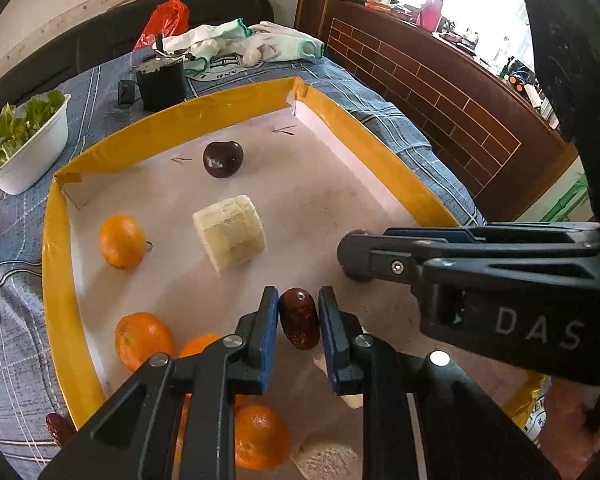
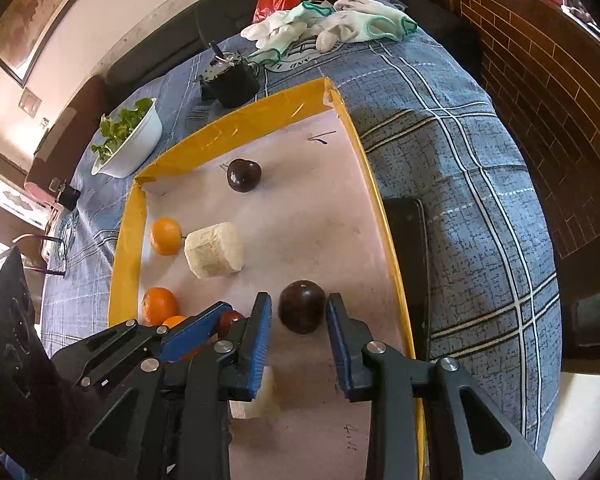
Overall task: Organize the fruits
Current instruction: 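Open the left tool releasing the red date while the right tool releases the plum, then move both open tools back to the remaining fruit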
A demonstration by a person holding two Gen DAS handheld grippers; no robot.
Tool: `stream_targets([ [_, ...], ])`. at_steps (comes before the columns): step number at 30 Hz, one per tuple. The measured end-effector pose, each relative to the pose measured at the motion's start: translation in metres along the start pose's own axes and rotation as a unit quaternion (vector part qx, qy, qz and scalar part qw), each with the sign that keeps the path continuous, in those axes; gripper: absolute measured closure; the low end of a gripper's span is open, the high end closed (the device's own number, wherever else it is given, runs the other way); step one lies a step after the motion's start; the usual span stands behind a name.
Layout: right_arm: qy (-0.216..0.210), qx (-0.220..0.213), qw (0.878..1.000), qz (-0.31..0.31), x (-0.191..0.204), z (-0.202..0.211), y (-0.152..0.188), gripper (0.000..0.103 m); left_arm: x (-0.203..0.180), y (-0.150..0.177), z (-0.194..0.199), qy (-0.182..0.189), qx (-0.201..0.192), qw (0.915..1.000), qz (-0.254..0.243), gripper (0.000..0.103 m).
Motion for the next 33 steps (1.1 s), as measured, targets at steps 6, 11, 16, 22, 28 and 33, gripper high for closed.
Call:
stream_targets([
  [6,-0.001,-0.007,1.000,0.001,0.003,0.009,0.004,0.071,0.003,0.000,0.010,-0.006,-0.014,0.9999,0.005,0.062],
  [11,-0.015,-0.019,1.000,-0.008,0.008,0.027,0.010,0.067,0.001,0.000,0.024,-0.014,-0.026,0.9996,-0.003,0.062],
  [16,-0.030,-0.032,0.999,-0.016,0.013,0.042,0.017,0.065,-0.004,0.000,0.044,-0.022,-0.049,0.9984,-0.015,0.060],
  [22,-0.036,-0.049,0.998,-0.023,0.023,0.059,0.029,0.064,-0.008,0.006,0.072,-0.031,-0.077,0.9958,-0.038,0.059],
  [28,-0.032,-0.064,0.996,-0.048,0.038,0.076,0.060,0.064,0.015,0.041,0.110,-0.007,-0.096,0.9948,-0.033,0.055],
  [33,-0.038,-0.051,0.998,-0.022,0.082,0.067,0.092,0.064,0.088,0.102,0.140,-0.025,-0.106,0.9937,0.027,0.053],
])
Point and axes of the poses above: each gripper's, at about its wrist camera, not at the fingertips, and z roughly against the way its jaws point, x to its left, y to its underside, the point moved 8 cm from there along -z, roughly the way its jaws point, and after that the axes turned 6 degrees about -y, right-handed, at the moved point
